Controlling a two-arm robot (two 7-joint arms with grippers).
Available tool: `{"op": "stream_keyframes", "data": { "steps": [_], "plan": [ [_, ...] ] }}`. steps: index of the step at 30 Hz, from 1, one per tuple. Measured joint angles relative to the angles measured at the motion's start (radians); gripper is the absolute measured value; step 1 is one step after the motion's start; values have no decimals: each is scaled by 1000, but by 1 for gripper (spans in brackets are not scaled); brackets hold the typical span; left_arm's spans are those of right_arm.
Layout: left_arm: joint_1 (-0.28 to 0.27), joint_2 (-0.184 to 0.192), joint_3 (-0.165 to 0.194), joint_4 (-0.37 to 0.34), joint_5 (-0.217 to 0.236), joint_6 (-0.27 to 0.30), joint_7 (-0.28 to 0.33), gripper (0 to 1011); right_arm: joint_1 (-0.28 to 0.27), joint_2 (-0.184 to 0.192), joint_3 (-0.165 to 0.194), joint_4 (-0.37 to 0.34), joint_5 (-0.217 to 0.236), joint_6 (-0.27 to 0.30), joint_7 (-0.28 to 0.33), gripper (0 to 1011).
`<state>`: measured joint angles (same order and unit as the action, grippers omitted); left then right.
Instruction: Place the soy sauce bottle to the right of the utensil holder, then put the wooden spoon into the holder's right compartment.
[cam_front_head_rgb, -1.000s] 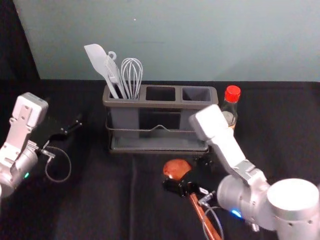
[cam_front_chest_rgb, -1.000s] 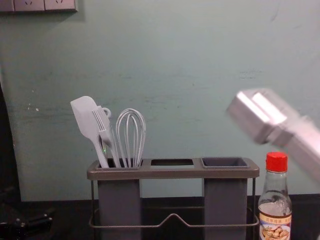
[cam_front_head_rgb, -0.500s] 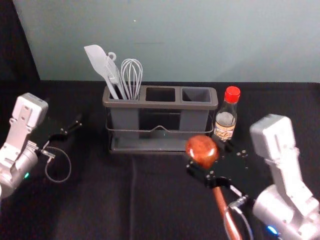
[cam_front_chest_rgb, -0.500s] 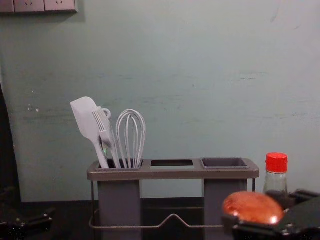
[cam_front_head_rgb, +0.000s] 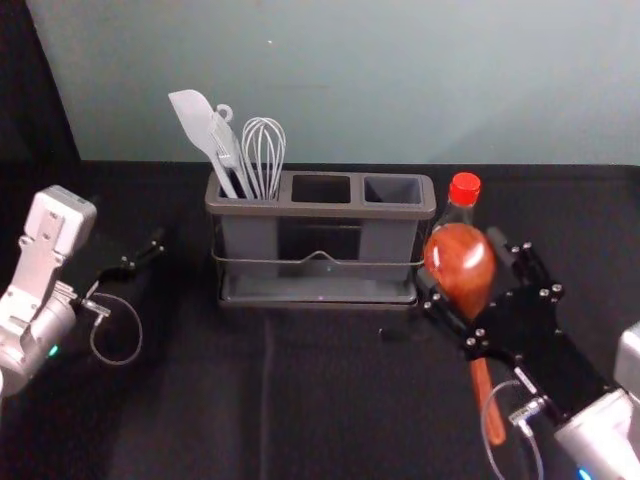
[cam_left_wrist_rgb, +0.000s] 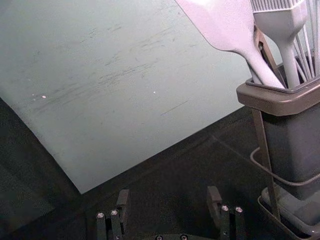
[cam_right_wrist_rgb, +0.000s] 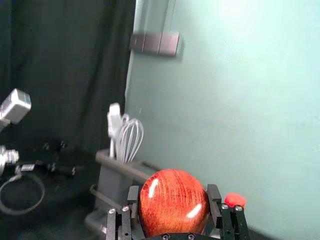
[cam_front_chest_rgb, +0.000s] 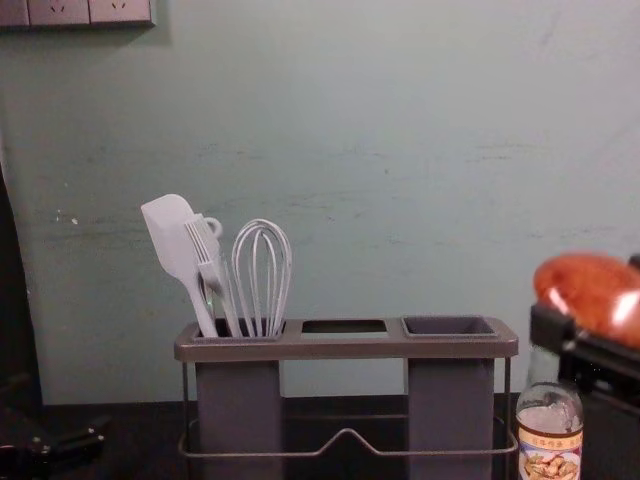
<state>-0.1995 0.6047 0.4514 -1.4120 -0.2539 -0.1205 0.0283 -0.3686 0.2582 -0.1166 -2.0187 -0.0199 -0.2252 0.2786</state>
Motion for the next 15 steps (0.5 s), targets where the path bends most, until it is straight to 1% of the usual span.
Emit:
{"op": "stream_keyframes", "data": {
  "steps": [2, 7, 11, 15],
  "plan": [
    [0, 0, 0, 0, 0, 0, 0, 1000, -3, 0, 2, 18, -1, -80, -17, 838],
    [0, 0, 0, 0, 0, 0, 0, 1000, -3, -3, 3, 40, -2, -157, -41, 838],
    [0, 0, 0, 0, 0, 0, 0, 1000, -3, -9, 0, 45, -16, -164, -58, 838],
    [0, 0, 0, 0, 0, 0, 0, 1000, -3, -8, 0, 45, -16, -164, -57, 838]
  ]
}}
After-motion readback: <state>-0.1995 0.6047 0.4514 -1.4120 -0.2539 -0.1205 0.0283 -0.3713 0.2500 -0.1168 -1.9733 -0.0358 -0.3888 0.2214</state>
